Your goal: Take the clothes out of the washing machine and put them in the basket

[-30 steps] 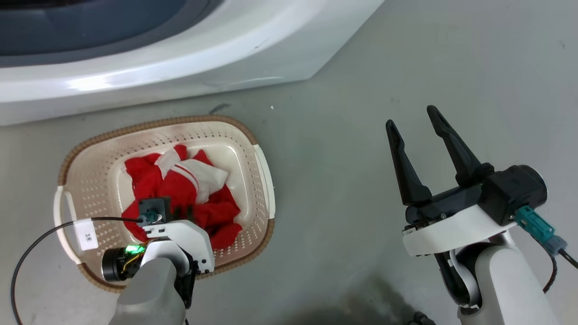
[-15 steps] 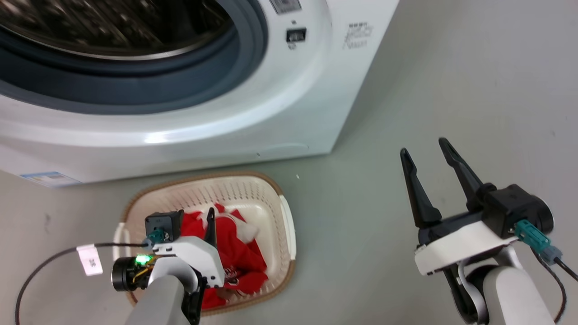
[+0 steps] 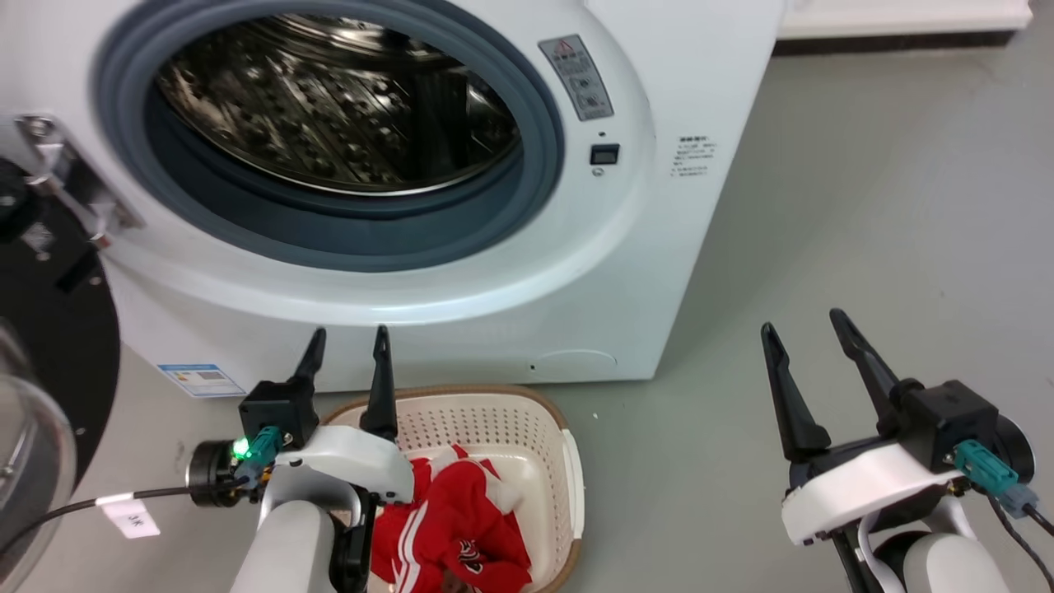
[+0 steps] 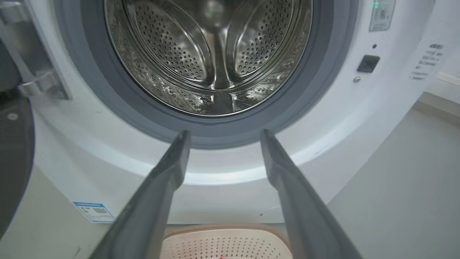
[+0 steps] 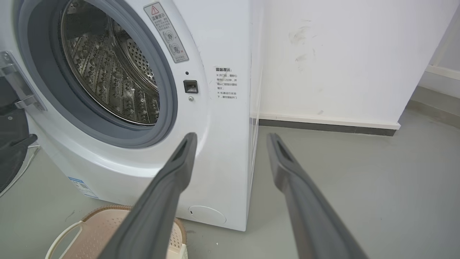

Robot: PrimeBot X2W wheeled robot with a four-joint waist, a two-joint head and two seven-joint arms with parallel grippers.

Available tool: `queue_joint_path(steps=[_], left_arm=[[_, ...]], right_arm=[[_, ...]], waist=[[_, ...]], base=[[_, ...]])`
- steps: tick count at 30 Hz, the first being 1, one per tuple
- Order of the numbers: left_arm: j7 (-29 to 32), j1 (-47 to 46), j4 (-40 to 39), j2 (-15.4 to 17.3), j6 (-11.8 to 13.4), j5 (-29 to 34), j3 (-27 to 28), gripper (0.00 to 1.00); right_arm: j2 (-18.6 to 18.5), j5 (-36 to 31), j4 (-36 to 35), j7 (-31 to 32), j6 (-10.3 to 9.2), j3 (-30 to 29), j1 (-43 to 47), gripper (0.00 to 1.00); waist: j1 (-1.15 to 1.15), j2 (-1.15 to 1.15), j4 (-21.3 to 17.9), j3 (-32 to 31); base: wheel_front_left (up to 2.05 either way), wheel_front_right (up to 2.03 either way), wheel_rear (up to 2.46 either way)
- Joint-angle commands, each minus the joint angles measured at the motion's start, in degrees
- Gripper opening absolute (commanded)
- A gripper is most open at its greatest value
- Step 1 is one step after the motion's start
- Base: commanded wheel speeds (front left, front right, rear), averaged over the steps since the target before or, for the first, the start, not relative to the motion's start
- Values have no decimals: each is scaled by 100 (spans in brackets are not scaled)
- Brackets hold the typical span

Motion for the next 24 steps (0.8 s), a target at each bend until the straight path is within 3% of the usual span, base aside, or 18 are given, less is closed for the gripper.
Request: queue_joint_path(steps=[1,10,24], left_arm=[[-15,110,-239,-13,4,78,10,100],[-14,534,-1419,42,56,503,-65,100],[221,1541,-2028,280,257,665,-114,100]], right_arm=[[9,-20,-10,32,-4,-36,105,100],[10,-144,-110,137,-4,-196,405,100],[10,-255,-215,287,-4,-396,978,100]], waist=[[1,0,123,-174],[1,0,222,-571],[1,0,154,-1150]], base=[[0,0,0],[0,0,0],[0,0,0]])
